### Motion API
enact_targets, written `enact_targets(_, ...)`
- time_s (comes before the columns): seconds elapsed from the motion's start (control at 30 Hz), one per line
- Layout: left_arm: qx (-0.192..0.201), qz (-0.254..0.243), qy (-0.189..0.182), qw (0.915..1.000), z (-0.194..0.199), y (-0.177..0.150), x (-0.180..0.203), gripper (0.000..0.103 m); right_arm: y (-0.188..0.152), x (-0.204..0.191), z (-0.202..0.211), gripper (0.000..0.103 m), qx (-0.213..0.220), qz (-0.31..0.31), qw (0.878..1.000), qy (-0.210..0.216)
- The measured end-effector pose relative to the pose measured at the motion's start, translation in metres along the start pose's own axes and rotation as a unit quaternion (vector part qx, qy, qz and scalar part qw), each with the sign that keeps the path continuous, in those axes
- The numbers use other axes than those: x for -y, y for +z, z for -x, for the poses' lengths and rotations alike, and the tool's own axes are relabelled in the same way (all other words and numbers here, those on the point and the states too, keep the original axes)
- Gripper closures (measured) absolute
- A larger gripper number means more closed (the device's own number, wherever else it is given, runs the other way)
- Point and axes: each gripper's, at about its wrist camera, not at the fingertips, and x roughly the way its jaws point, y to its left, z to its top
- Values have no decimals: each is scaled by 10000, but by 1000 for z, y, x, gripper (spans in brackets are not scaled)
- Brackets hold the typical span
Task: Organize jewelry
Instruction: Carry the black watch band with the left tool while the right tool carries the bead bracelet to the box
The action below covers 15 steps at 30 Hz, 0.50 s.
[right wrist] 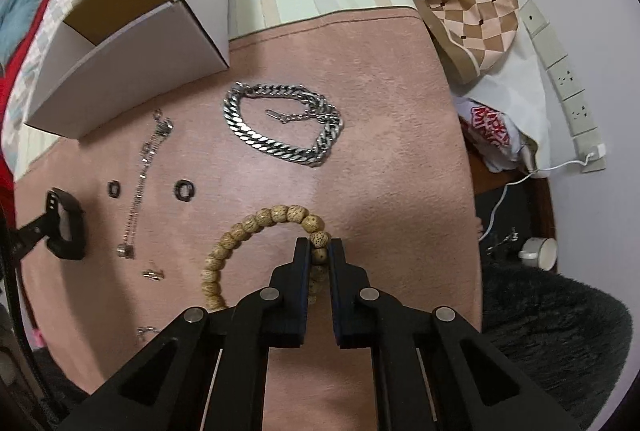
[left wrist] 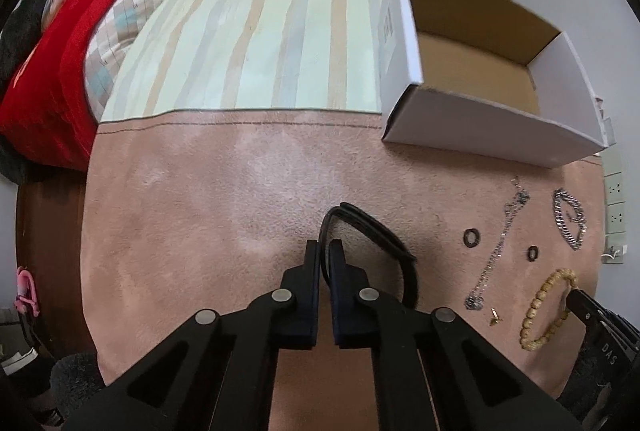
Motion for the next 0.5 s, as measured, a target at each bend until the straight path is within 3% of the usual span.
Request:
enact_targets(0.33,597,-31,-390,9974,76,7,4,101,5,-17,64,94,568,258,9961,624)
enact_targets(0.5,557,126,-657,9962,79,27,-8,96,18,-31,102,94,952,430,9911,820)
